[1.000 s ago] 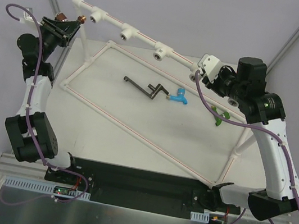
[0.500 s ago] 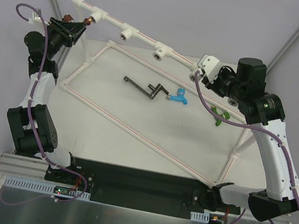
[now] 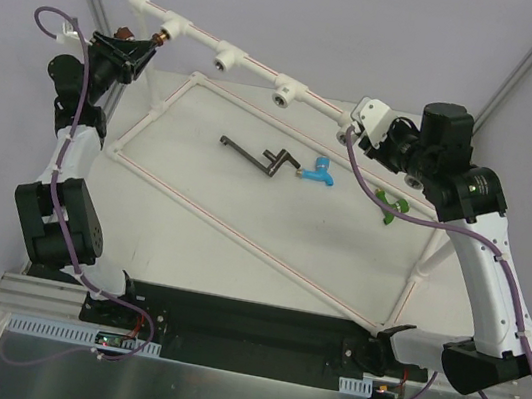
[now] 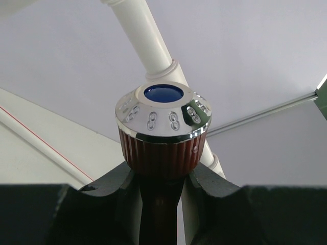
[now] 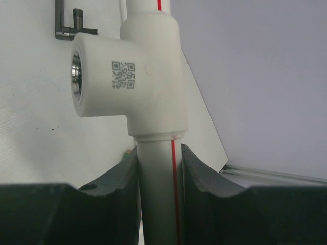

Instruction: Install the water faucets

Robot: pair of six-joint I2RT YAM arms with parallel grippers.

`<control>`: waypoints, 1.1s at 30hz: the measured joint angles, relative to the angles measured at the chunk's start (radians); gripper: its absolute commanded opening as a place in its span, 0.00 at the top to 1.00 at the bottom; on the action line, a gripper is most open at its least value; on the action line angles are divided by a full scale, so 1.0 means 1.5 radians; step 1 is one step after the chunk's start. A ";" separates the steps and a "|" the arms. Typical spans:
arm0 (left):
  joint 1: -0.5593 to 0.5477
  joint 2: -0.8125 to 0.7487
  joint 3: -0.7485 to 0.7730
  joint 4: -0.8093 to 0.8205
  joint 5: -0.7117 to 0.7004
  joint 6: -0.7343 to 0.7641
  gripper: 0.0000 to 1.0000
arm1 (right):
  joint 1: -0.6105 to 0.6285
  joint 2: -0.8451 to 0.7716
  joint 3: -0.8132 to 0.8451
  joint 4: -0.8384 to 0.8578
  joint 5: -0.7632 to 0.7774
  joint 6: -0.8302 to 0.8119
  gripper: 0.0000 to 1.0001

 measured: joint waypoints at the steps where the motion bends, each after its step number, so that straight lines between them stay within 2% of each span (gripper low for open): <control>1: 0.000 0.000 0.000 0.002 0.000 0.000 1.00 | 0.000 0.000 0.000 0.000 0.000 0.000 0.99; 23: -0.021 0.005 0.005 0.019 -0.025 0.001 1.00 | 0.004 0.000 0.000 0.002 0.007 0.000 0.98; 33: -0.038 0.045 0.002 0.105 -0.046 -0.036 1.00 | 0.004 0.000 -0.006 0.014 0.015 -0.001 0.98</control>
